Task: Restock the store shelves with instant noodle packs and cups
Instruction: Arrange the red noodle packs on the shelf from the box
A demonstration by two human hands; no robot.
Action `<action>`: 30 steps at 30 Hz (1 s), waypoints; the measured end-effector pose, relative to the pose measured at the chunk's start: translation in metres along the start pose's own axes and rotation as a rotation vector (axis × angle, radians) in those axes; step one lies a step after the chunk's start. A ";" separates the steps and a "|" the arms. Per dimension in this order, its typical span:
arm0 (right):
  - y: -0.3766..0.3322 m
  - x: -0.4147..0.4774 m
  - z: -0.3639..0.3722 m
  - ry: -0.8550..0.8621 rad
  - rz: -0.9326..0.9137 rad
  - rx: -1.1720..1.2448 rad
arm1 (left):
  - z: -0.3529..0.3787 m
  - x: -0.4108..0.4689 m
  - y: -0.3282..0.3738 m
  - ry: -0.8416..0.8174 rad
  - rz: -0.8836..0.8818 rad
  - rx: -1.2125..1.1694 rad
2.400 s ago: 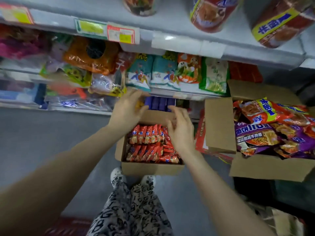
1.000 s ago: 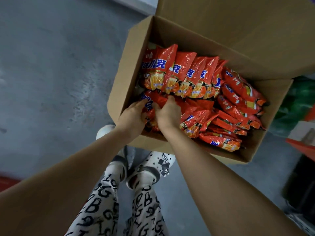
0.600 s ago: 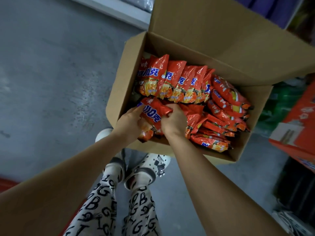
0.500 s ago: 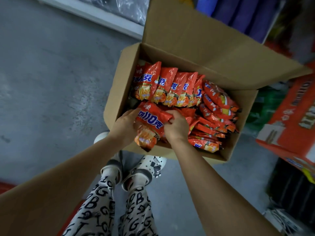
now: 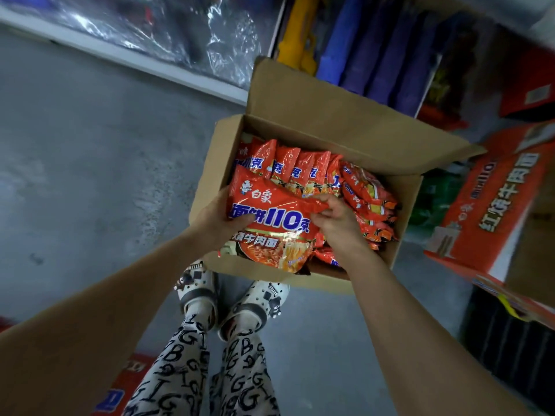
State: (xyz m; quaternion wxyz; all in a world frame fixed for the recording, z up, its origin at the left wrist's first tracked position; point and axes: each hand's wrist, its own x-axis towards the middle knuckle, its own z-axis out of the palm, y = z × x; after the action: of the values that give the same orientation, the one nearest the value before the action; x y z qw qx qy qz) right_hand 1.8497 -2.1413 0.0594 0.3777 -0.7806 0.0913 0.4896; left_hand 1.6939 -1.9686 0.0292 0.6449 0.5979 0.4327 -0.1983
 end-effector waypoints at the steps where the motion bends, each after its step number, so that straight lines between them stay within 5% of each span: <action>1: -0.001 0.002 0.004 0.015 -0.004 0.011 | -0.001 -0.001 -0.001 0.007 0.003 -0.021; 7: 0.011 0.023 0.044 0.259 -0.047 -0.037 | -0.018 0.002 -0.022 0.211 0.075 -0.051; 15: 0.075 0.047 0.098 0.222 0.027 -0.527 | -0.047 0.022 -0.055 0.513 0.072 -0.165; 30: 0.098 0.096 0.157 0.353 0.159 -0.451 | -0.053 0.060 -0.095 0.427 0.103 -0.390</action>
State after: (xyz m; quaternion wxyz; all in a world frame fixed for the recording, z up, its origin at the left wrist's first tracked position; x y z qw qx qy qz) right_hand 1.7390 -2.0813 -0.1066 0.1333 -0.9083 0.1055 0.3822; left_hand 1.6362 -1.9225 -0.0702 0.6511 0.5121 0.5578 0.0519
